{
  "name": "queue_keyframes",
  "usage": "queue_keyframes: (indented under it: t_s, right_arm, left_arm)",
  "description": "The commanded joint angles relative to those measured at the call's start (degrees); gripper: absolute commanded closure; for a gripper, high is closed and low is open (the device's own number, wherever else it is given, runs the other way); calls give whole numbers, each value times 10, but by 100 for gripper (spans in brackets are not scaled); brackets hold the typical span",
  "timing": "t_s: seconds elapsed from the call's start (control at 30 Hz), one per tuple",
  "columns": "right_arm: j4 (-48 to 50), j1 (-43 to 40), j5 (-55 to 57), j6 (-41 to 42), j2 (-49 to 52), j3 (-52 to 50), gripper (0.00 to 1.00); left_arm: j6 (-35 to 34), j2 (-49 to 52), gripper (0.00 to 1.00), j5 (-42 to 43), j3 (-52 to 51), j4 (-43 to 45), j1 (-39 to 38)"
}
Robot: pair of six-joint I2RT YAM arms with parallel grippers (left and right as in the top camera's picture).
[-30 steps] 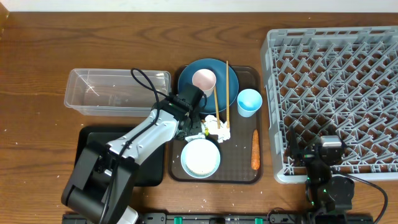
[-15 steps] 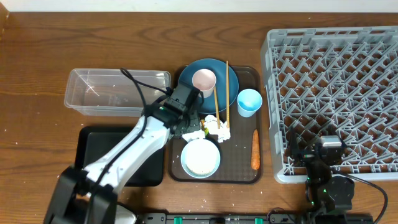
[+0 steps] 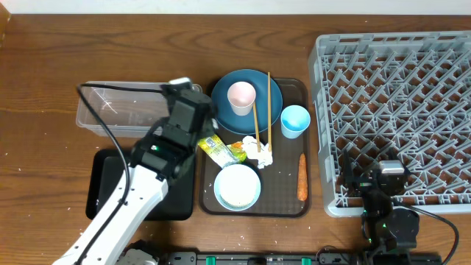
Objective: Sort waste into correct bins and load items into the dishwasher rack
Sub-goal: 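Carry the tissues left and release them into the clear bin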
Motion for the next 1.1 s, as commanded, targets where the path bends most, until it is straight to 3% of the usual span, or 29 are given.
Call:
queue_keyframes:
  t_s: [0.0,0.5,0.67,0.77,1.07]
  right_arm:
    - [-2,-5,0,-2,-3,0,1]
    - [-2,-5,0,-2,-3,0,1]
    - [-2,-5,0,-2,-3,0,1]
    - [-2,-5,0,-2,-3,0,1]
    - [-2,-5,0,-2,-3,0,1]
  left_arm:
    - [7,18,94,-86,-4,11,30]
    - [7,162,94,-115,-4,91,184]
    - [7,180,83,-115,-4,97,192]
    - [7,179,52,-115,-4,97,192]
    - [25,129,49,-115,-4,92,176]
